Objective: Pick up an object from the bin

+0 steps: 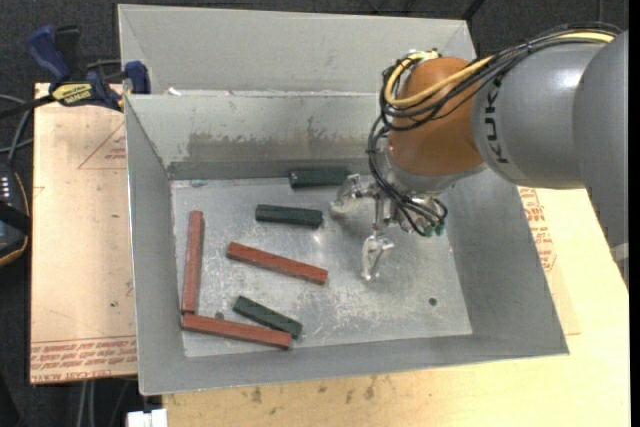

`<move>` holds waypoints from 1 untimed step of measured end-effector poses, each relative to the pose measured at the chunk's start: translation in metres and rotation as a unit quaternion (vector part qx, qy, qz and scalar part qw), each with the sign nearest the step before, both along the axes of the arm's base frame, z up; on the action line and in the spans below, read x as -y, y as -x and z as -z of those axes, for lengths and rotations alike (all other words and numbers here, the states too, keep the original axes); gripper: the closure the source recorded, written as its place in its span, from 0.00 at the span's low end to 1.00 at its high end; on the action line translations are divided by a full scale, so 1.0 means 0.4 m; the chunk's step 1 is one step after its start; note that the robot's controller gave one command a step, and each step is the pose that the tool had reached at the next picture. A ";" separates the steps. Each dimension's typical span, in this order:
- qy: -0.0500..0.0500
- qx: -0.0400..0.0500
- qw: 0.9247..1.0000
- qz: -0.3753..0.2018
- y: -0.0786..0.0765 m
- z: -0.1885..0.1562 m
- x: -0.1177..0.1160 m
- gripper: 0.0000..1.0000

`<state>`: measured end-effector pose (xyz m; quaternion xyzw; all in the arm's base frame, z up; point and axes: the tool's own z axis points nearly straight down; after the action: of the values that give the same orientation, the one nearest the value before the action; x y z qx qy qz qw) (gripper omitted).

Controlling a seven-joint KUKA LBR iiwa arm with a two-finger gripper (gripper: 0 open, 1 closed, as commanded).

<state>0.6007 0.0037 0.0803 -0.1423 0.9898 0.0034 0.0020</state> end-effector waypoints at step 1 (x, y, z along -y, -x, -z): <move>0.005 0.000 1.000 -0.005 -0.048 -0.009 0.006 0.00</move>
Offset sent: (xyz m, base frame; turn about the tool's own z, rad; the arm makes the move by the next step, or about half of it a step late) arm 0.0090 0.0855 0.0023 -0.0468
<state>0.6198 0.0013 0.0840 -0.1473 0.9891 -0.0012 0.0016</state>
